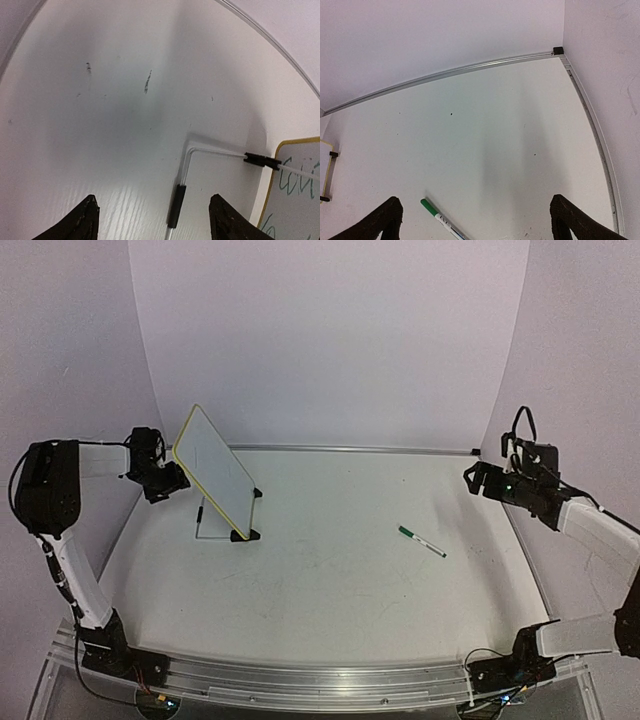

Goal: Write a sentence on the whiteboard
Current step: Move the whiteboard to the center of the board.

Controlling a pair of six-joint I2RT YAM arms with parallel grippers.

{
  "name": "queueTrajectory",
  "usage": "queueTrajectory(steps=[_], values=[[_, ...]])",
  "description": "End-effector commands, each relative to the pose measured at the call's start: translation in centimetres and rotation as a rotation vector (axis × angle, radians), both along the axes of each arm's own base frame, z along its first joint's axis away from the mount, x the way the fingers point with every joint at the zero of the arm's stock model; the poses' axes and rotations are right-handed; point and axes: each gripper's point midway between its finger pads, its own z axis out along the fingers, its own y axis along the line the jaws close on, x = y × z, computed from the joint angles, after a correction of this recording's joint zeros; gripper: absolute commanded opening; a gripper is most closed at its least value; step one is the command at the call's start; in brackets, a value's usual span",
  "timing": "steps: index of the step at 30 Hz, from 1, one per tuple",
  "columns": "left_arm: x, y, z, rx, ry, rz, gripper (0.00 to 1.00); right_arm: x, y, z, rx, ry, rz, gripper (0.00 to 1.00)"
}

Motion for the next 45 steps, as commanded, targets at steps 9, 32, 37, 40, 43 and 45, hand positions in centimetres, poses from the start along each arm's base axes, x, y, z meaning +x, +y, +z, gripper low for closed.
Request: queueTrajectory(steps=[9,32,37,40,43,45], values=[[3.1,-4.7,-4.1,-0.057,0.064,-0.168,0.5,1.0,2.0,-1.3,-0.004,0.049,0.032,0.98],[2.7,-6.7,-7.9,0.083,0.115,-0.29,0.0,2.0,4.4,-3.1,-0.034,0.089,0.089,0.98],[2.9,-8.9,-7.4,0.05,0.079,-0.398,0.0,1.7,5.9,-3.2,-0.057,0.087,0.16,0.98],[2.7,-11.2,-7.3,0.027,0.07,-0.494,0.0,1.4,7.7,-3.4,-0.072,0.086,0.237,0.98],[2.2,-13.5,-7.6,-0.005,0.076,-0.581,0.0,1.1,9.5,-3.6,-0.085,0.088,0.304,0.98],[1.7,-14.8,-7.7,-0.033,0.078,-0.636,0.0,0.8,10.9,-3.8,-0.093,0.087,0.344,0.97]])
